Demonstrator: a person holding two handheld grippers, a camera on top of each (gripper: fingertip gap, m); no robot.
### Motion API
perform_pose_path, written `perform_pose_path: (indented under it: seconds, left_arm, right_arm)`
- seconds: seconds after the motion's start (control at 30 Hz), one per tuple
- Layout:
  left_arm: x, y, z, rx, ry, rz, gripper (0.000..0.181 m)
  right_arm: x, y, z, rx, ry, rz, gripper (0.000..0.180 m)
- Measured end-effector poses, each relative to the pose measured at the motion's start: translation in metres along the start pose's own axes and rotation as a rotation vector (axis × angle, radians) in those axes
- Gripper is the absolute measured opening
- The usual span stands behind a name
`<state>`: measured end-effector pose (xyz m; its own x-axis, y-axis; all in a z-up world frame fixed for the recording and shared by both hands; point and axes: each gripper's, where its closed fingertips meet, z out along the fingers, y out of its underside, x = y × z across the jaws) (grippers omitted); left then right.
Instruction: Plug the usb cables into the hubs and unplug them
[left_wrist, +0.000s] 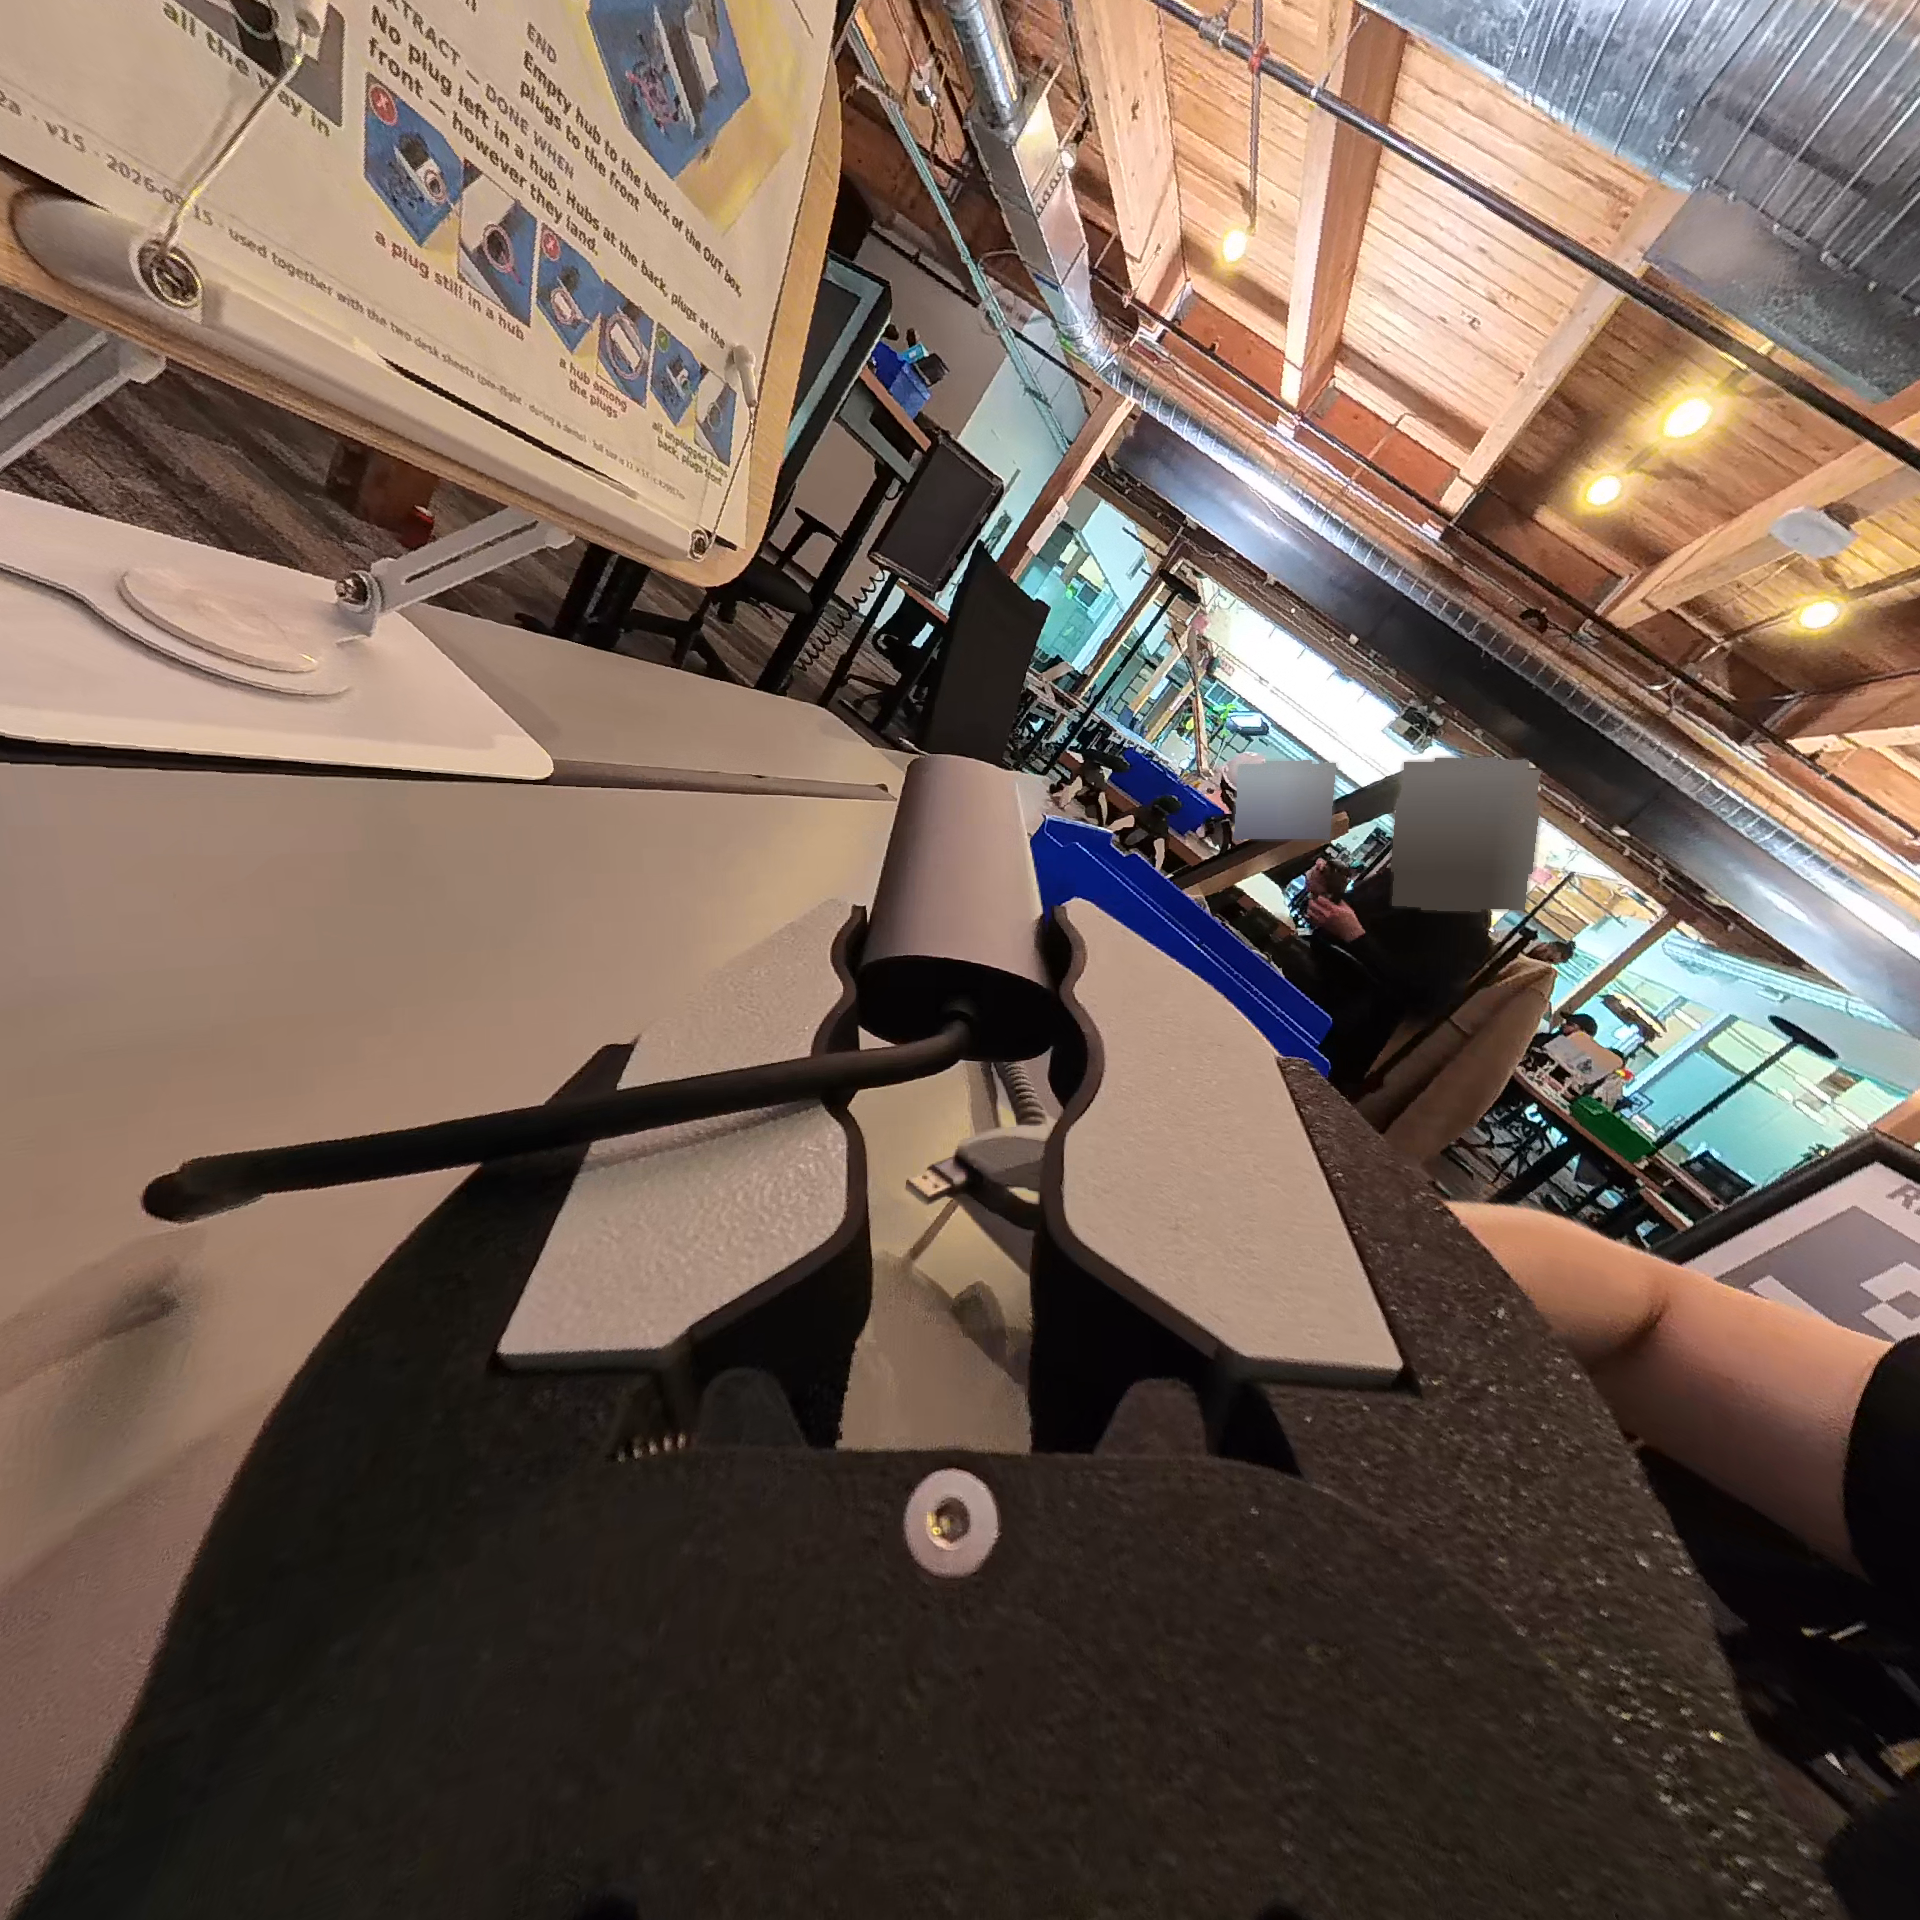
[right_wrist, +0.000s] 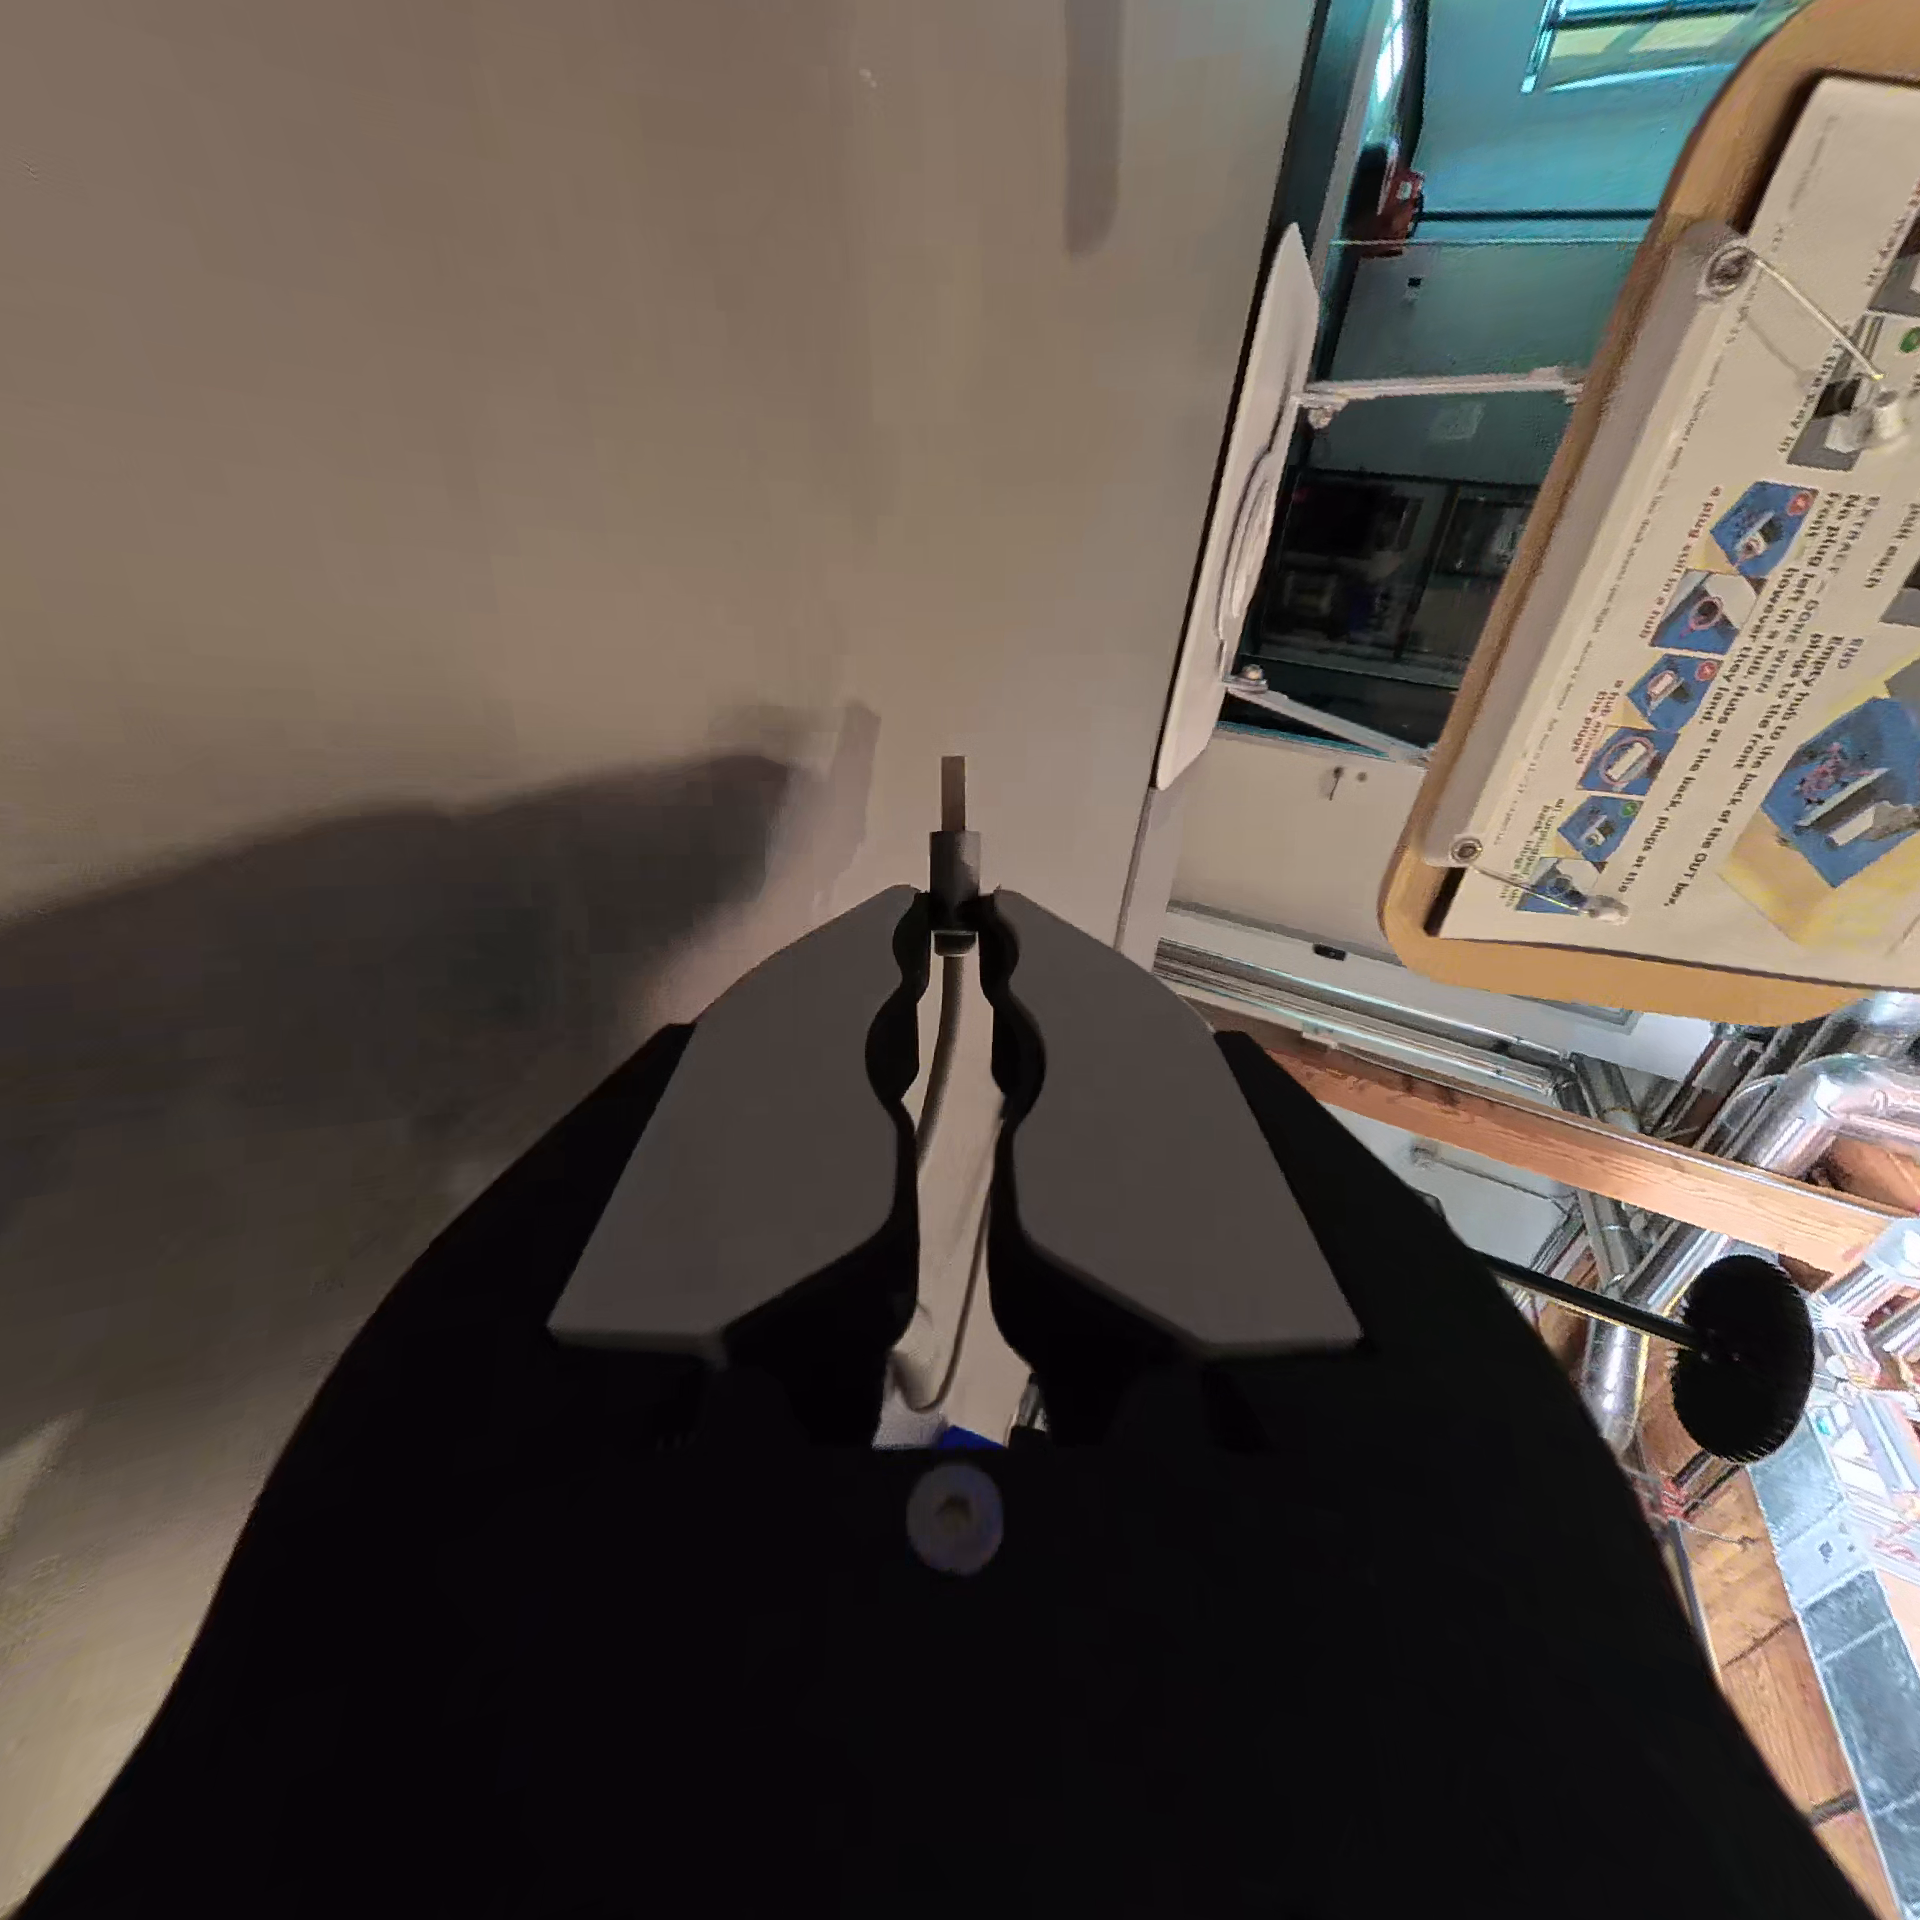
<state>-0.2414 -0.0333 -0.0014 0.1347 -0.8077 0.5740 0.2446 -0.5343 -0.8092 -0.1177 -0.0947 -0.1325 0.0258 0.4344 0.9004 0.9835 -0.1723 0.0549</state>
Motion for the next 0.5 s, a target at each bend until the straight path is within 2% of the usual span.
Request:
perform_pose_path:
  seconds: [0.23, 0.5]
  left_arm:
    - [-0.001, 0.0, 0.0, 0.0, 0.001, -0.008, 0.032]
    - [0.0, 0.001, 0.0, -0.009, 0.005, -0.011, 0.032]
  right_arm:
    - [-0.013, -0.006, 0.001, -0.027, -0.019, -0.022, 0.008]
    - [-0.019, -0.003, -0.008, 0.014, -0.135, 0.12, 0.016]
